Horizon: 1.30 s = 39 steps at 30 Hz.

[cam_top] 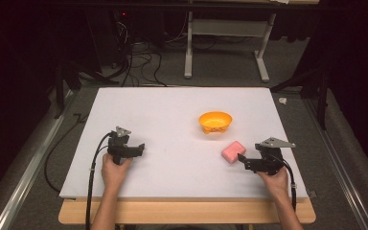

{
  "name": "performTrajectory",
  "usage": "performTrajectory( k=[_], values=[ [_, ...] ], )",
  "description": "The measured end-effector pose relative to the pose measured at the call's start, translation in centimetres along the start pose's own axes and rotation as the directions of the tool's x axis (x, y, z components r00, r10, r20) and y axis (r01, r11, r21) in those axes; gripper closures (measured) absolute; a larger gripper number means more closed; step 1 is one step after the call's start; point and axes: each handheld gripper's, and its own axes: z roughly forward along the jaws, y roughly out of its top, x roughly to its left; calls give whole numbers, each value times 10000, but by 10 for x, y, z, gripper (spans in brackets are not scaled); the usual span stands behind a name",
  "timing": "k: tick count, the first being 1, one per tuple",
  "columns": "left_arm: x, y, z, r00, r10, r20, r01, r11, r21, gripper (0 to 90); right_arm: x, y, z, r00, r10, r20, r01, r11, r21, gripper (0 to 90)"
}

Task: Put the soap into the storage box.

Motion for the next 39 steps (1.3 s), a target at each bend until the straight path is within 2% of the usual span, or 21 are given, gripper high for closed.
performTrajectory(
  k=[9, 18, 32, 39],
  values=[
    [0, 0, 0, 10000, 1, 2, -1, 10000, 0, 140, 10, 7, 10, 9989, -386, -254, 387, 9993, 2, 123],
    [0, 0, 0, 10000, 1, 1, -1, 10000, -1, 141, 16, 14, 19, 9972, -684, -305, 686, 9976, 52, 122],
    [0, 0, 0, 10000, 9, -3, -9, 10000, -4, 141, 23, 19, 38, 9929, -1163, -262, 1176, 9914, 567, 121],
    [0, 0, 0, 10000, 7, -2, -7, 10000, -2, 141, 22, 18, 45, 9910, -1335, -67, 1337, 9879, 790, 120]
  ],
)
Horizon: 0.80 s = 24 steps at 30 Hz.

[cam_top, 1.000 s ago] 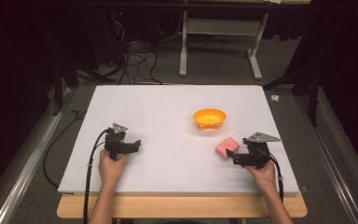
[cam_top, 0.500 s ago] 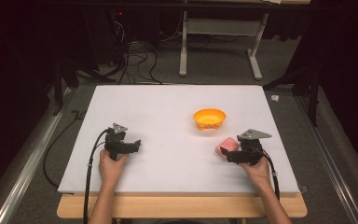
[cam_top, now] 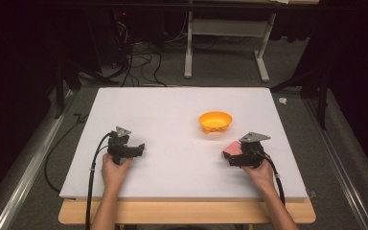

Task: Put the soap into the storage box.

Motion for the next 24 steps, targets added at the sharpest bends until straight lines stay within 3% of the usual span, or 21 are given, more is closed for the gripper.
performTrajectory(
  k=[14, 24],
  values=[
    [0, 0, 0, 10000, -7, 4, 7, 10000, 0, 141, 0, -7, 14, 9997, -231, 1, 230, 9970, 733, 121],
    [0, 0, 0, 10000, 5, -9, -5, 10000, -3, 141, -3, -9, 16, 9998, -56, -186, 70, 9967, 804, 122]
  ],
)
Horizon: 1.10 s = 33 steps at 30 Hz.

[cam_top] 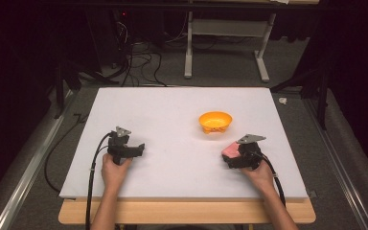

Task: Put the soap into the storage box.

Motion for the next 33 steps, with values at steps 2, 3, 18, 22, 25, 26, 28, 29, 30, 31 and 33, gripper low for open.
performTrajectory(
  k=[2, 3, 18, 22, 25, 26, 28, 29, 30, 31, 33],
  values=[
    [0, 0, 0, 10000, 0, 2, 0, 10000, 0, 141, 0, 0, 0, 10000, 20, -14, -20, 10000, 3, 127],
    [0, 0, 0, 10000, 0, 2, 0, 10000, 0, 141, 0, 0, 0, 10000, 33, -18, -33, 10000, -32, 129],
    [0, 0, 0, 10000, -15, 8, 14, 10000, 2, 141, 1, 0, -5, 10000, 31, -65, -32, 9998, -213, 136],
    [0, 0, 0, 10000, -12, 9, 12, 10000, 3, 141, 2, 2, -10, 9992, 258, -321, -268, 9991, -326, 136],
    [0, 0, 0, 10000, -10, 7, 10, 10000, 4, 141, 3, 3, -12, 9990, 228, -389, -244, 9988, -420, 136],
    [0, 0, 0, 10000, -10, 6, 10, 10000, 2, 141, 5, 5, -15, 9983, 245, -528, -271, 9984, -495, 136],
    [0, 0, 0, 10000, -8, 6, 8, 10000, 7, 141, 5, 6, -17, 9974, 297, -653, -335, 9978, -568, 136],
    [0, 0, 0, 10000, -8, 6, 8, 10000, 7, 141, 6, 7, -18, 9973, 304, -675, -345, 9976, -593, 136],
    [0, 0, 0, 10000, -7, 4, 7, 10000, 3, 141, 6, 9, -20, 9970, 309, -703, -356, 9972, -661, 136],
    [0, 0, 0, 10000, -7, 4, 7, 10000, 3, 141, 6, 9, -20, 9970, 309, -703, -356, 9972, -661, 136],
    [0, 0, 0, 10000, -8, 5, 8, 10000, 5, 141, 6, 11, -22, 9957, 382, -838, -445, 9962, -744, 136]
  ],
)
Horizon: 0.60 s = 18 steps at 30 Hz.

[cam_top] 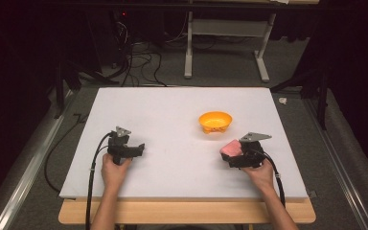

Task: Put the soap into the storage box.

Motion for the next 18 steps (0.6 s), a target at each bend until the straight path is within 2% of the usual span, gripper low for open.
performTrajectory(
  k=[15, 18],
  values=[
    [0, 0, 0, 10000, -7, 9, 7, 10000, 4, 141, 1, 13, -11, 9990, 214, -403, -226, 9993, -303, 136],
    [0, 0, 0, 10000, -7, 10, 7, 10000, 7, 141, 2, 16, -11, 9996, 109, -265, -115, 9997, -216, 136]
  ],
)
